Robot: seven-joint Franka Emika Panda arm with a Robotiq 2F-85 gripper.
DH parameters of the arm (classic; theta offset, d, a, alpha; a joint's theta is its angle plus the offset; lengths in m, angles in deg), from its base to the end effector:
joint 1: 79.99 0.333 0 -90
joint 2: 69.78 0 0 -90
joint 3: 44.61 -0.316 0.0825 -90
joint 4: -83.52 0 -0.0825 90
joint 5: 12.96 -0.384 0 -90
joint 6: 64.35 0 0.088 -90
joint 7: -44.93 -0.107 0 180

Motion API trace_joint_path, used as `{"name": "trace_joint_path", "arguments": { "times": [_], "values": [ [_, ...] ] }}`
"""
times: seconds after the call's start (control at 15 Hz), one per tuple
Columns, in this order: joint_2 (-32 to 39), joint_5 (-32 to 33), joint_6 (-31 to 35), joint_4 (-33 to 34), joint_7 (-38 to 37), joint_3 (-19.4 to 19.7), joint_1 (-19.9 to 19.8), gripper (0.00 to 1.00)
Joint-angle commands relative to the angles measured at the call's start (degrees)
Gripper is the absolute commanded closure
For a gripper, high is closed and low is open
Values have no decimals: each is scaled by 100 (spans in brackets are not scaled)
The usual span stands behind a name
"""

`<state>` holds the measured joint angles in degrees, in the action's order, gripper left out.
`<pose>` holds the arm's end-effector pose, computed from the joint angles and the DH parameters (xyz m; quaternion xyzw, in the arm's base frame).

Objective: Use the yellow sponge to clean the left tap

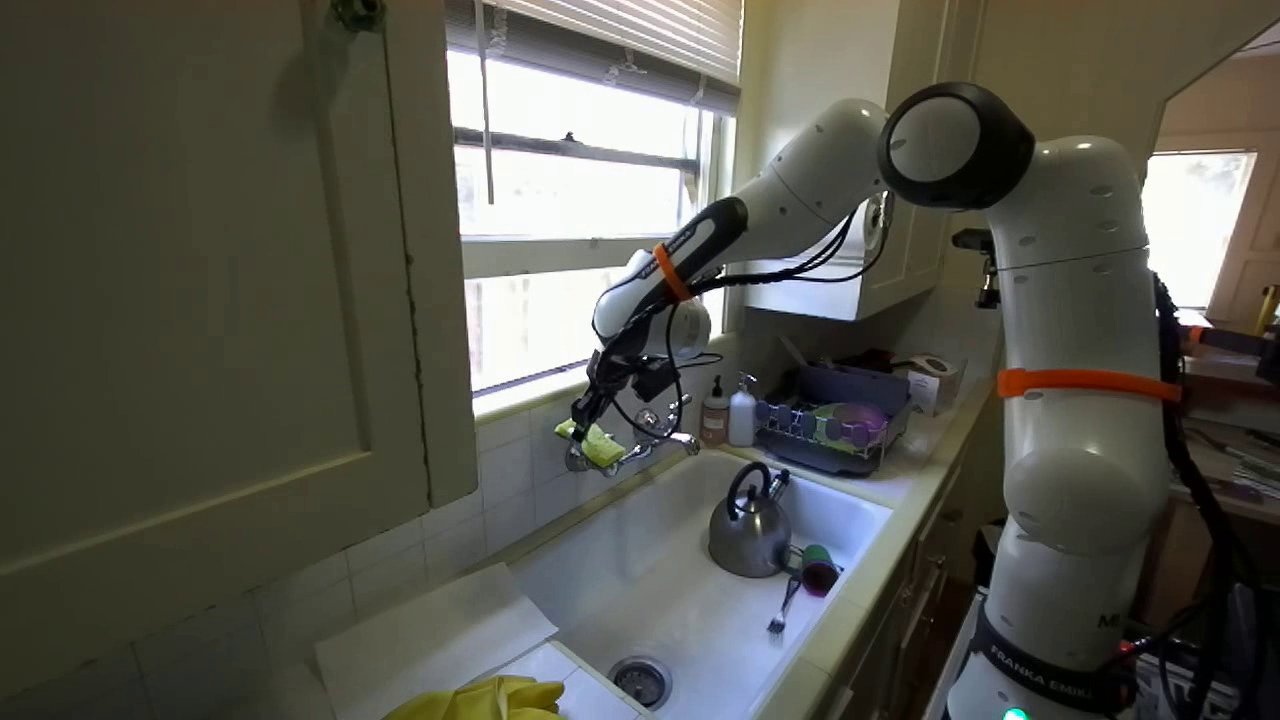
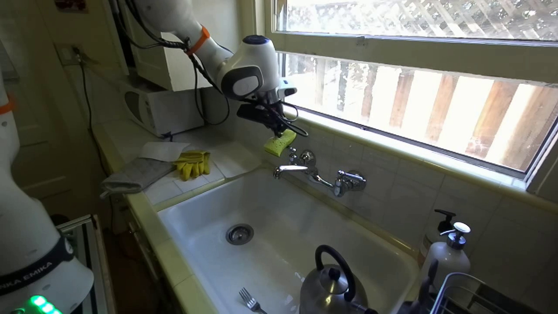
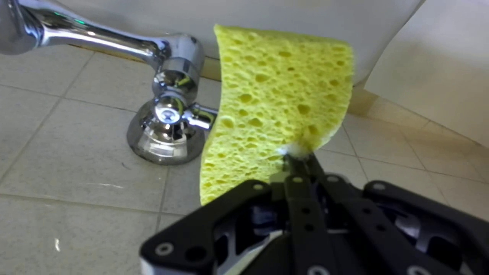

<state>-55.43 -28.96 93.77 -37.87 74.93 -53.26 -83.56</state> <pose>0.6051 0.0393 0.3359 -0.9611 -0.1755 -0.2072 0.0502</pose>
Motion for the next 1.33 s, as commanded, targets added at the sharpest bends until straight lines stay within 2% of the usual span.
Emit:
{"name": "trace_joint_path", "arguments": {
  "times": [0.0, 0.47, 1.13, 1.27],
  "values": [
    [66, 291, 138, -21, -287, 69, 12, 99],
    [26, 378, 94, -89, -403, 243, -120, 99],
    [-9, 427, -6, -80, -450, -53, 113, 99],
    [10, 532, 15, -65, -550, -19, 148, 99]
  ]
}}
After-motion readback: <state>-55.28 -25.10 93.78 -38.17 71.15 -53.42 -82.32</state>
